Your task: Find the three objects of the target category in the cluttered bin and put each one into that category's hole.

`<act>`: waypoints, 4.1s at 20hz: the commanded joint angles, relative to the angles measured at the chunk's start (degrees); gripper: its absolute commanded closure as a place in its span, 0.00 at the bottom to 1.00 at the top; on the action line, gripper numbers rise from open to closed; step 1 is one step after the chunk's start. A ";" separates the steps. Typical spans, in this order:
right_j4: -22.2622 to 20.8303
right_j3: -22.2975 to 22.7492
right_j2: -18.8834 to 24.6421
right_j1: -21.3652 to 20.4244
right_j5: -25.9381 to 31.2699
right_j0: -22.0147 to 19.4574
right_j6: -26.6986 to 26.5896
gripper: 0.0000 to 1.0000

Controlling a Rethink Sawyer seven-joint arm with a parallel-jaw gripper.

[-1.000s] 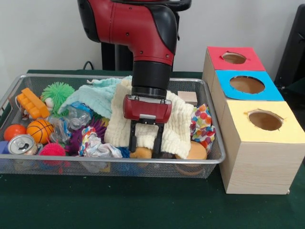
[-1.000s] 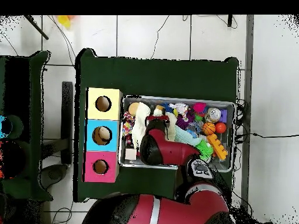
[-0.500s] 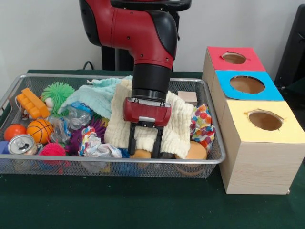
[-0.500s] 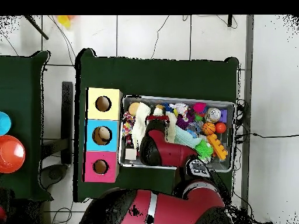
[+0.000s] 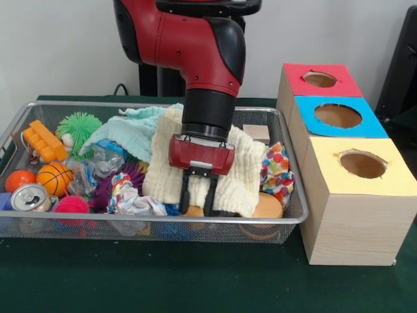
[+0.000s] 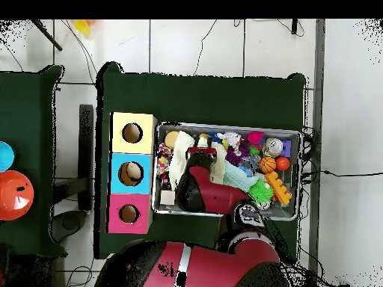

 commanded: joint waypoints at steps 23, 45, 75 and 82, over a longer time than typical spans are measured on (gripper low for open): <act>6.54 11.13 -4.51 -6.97 10.95 4.53 11.13 1.00; 8.70 18.73 -14.73 -23.64 27.35 14.54 10.74 1.00; 8.53 17.50 -27.29 -30.70 35.55 25.95 11.05 1.00; 2.54 19.25 -17.61 -32.46 22.04 17.19 11.51 0.00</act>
